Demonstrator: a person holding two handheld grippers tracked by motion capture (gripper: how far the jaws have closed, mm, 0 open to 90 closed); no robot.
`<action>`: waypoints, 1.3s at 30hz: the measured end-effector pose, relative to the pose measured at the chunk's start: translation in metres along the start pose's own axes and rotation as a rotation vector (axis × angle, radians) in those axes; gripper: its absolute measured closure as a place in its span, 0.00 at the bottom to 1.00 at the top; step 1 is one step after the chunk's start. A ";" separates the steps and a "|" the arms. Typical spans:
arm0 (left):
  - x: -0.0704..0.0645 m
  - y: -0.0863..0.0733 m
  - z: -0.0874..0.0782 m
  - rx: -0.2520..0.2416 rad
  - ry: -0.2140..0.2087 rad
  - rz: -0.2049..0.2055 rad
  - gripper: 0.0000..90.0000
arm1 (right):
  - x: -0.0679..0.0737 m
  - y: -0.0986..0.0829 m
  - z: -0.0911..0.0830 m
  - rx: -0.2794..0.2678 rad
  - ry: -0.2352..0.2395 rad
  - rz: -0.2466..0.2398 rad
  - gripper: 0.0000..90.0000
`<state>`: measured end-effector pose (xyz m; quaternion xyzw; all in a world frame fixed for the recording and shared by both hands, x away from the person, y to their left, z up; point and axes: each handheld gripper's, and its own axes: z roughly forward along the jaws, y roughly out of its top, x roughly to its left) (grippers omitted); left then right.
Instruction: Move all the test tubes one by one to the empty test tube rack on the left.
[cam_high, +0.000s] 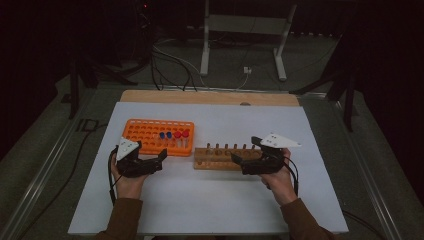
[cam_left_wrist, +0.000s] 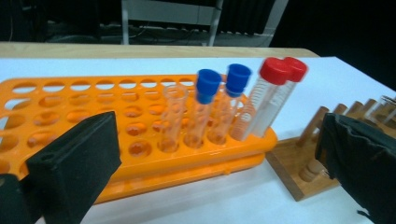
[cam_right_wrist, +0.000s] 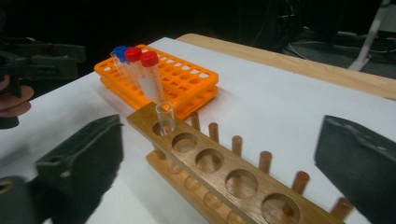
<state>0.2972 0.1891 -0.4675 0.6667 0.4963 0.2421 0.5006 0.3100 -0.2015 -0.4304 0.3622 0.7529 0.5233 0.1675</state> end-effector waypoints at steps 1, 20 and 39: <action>-0.002 0.000 0.000 0.000 -0.001 0.007 0.01 | 0.000 0.000 0.002 0.004 0.004 -0.001 0.03; -0.012 -0.005 -0.001 0.024 -0.006 0.047 0.01 | 0.024 0.006 0.056 0.086 0.044 -0.078 0.52; -0.011 -0.006 0.000 0.022 0.000 0.032 0.01 | 0.042 0.000 0.087 0.138 0.051 -0.151 0.84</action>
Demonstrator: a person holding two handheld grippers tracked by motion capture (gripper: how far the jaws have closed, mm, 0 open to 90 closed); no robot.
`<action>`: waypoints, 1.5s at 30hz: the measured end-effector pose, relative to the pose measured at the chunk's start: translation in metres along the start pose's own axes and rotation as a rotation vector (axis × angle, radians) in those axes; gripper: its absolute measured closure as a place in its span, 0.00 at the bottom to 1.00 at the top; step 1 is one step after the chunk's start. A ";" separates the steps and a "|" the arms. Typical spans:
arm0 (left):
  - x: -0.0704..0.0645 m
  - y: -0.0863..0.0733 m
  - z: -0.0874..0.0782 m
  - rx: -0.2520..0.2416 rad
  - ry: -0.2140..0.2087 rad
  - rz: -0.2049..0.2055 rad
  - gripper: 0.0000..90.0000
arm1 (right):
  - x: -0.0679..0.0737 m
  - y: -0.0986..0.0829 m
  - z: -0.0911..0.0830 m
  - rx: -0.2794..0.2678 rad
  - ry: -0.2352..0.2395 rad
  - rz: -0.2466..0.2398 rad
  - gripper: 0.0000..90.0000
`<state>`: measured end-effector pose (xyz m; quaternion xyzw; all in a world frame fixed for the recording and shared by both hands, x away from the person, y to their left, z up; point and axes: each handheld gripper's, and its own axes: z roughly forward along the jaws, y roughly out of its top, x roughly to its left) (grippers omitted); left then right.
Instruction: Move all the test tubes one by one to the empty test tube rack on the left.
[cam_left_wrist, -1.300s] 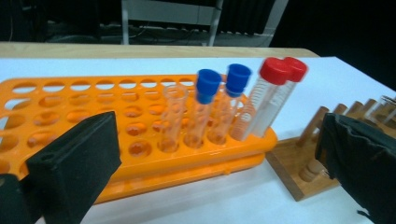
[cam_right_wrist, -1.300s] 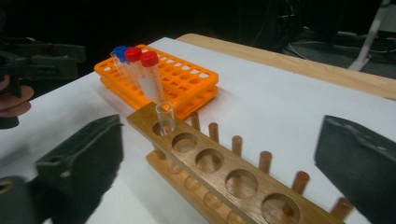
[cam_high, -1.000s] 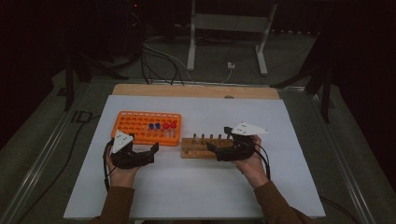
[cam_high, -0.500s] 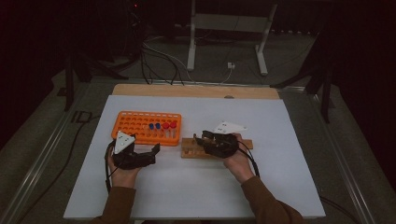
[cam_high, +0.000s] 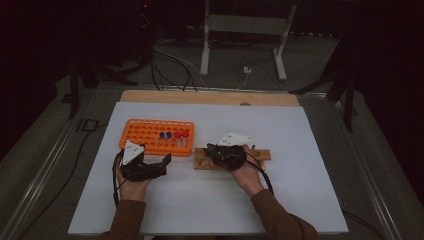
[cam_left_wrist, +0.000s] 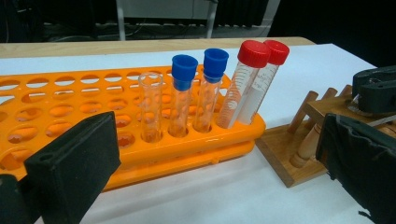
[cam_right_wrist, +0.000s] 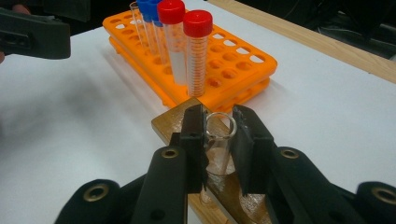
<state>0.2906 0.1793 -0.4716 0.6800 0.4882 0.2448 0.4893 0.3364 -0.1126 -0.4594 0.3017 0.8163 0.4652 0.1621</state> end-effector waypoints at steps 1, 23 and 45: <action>0.000 0.000 0.000 0.000 0.000 0.000 0.01 | 0.001 0.000 0.000 0.001 0.001 -0.001 0.84; -0.017 0.013 -0.001 -0.044 -0.053 0.039 0.01 | -0.002 0.015 -0.021 -0.057 0.004 0.020 0.84; -0.085 0.037 0.009 -0.026 -0.258 0.228 0.19 | 0.009 0.043 -0.051 -0.105 0.089 -0.010 0.84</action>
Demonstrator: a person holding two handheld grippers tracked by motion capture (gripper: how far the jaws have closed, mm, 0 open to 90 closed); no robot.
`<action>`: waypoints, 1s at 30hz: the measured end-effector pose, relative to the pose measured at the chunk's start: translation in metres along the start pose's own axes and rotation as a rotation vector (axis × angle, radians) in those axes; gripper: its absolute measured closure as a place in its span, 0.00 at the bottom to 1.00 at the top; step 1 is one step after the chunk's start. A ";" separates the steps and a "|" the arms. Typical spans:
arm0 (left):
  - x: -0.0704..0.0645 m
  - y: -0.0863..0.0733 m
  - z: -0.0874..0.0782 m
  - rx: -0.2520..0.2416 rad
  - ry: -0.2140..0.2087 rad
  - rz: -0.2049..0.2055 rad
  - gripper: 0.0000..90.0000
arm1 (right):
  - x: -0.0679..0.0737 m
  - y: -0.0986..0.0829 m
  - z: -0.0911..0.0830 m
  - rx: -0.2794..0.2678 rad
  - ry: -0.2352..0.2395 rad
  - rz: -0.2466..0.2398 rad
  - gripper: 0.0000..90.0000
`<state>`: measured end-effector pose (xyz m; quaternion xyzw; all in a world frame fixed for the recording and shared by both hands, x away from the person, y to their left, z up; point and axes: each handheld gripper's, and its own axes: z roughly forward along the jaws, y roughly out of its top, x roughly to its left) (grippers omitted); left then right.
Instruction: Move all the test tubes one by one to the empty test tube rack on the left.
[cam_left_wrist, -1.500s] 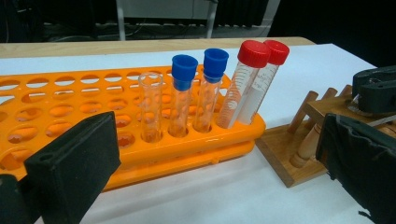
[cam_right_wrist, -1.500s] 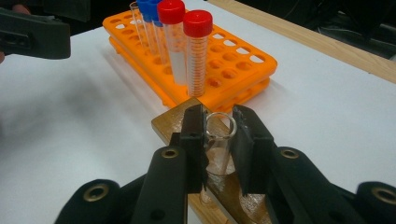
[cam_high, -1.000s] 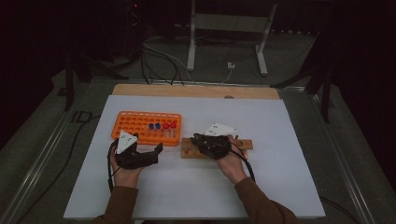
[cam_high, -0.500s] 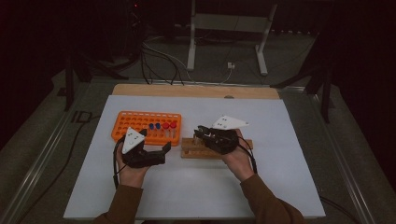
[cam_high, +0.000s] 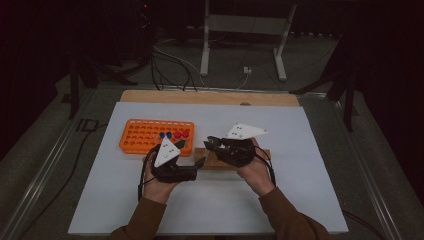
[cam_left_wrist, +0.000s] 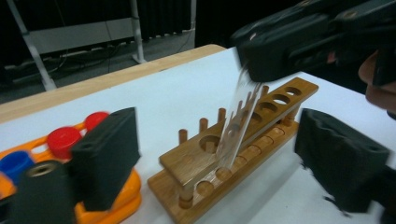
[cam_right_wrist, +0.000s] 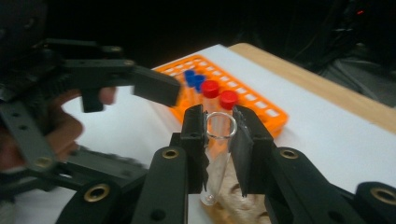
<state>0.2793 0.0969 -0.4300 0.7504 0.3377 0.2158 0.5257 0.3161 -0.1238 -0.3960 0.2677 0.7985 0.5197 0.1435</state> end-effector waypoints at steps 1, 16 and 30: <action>-0.002 0.000 0.002 0.003 -0.002 0.004 0.20 | 0.002 0.000 0.002 0.006 0.011 0.000 0.84; -0.008 -0.003 0.012 0.052 -0.024 0.038 0.80 | 0.013 -0.002 0.013 0.020 0.071 0.007 0.84; 0.007 -0.008 0.004 0.037 0.024 0.007 0.85 | -0.006 -0.009 -0.005 -0.055 0.005 0.071 0.37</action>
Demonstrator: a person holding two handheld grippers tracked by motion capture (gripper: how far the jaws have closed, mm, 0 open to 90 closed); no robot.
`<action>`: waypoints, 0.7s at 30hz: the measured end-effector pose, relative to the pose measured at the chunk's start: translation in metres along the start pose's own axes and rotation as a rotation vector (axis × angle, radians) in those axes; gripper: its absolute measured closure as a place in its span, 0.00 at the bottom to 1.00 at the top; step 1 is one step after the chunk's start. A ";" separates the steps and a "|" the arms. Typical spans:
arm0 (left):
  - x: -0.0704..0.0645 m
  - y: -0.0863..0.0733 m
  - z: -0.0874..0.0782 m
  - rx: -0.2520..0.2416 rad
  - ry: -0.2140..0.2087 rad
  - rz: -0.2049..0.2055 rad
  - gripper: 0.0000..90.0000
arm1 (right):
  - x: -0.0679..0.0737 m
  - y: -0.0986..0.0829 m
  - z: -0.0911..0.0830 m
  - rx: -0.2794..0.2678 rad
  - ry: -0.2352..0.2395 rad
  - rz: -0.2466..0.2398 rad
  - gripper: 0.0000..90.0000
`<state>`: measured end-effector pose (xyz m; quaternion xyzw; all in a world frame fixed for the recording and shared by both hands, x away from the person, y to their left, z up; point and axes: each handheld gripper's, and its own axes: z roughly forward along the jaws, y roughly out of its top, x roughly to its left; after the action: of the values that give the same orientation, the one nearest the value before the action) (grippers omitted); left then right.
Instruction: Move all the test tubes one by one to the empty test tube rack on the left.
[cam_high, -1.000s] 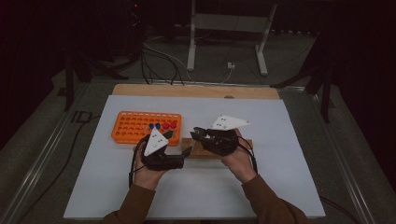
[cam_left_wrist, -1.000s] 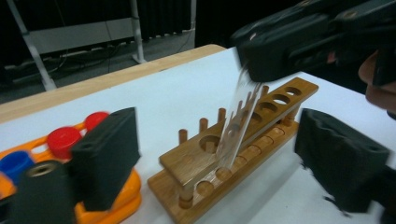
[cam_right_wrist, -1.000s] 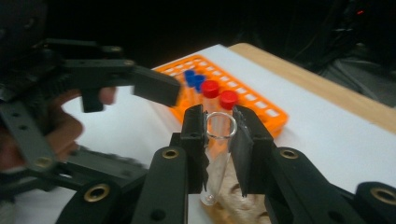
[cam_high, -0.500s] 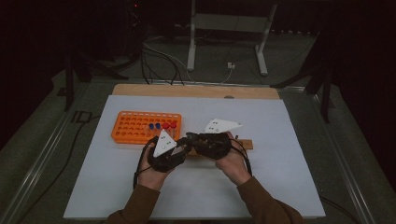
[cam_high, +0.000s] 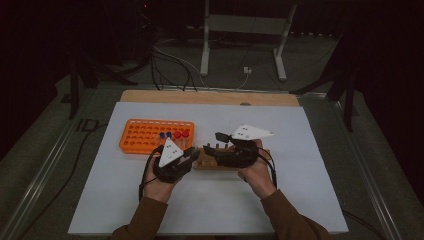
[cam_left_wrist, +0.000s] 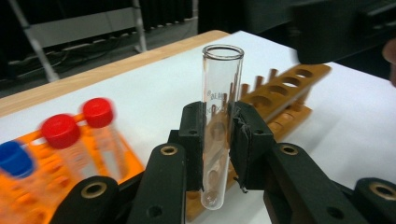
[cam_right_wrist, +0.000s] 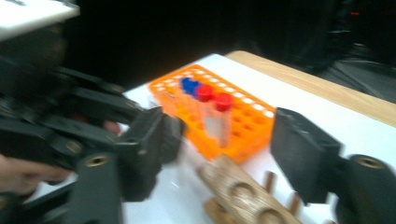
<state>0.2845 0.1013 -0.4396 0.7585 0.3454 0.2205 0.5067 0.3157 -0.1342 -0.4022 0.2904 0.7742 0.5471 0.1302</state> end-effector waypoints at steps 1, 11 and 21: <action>0.003 0.000 -0.002 -0.005 0.007 -0.008 0.85 | -0.002 -0.001 -0.001 0.001 -0.021 0.003 0.34; 0.034 -0.010 -0.021 -0.026 0.099 -0.058 0.85 | -0.022 -0.022 -0.018 0.022 -0.128 0.027 0.09; 0.071 -0.024 -0.043 -0.054 0.244 -0.122 0.85 | -0.039 -0.045 -0.046 0.034 -0.215 0.046 0.01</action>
<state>0.2953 0.1866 -0.4462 0.6897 0.4437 0.2894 0.4936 0.3091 -0.2029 -0.4314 0.3672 0.7580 0.5026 0.1951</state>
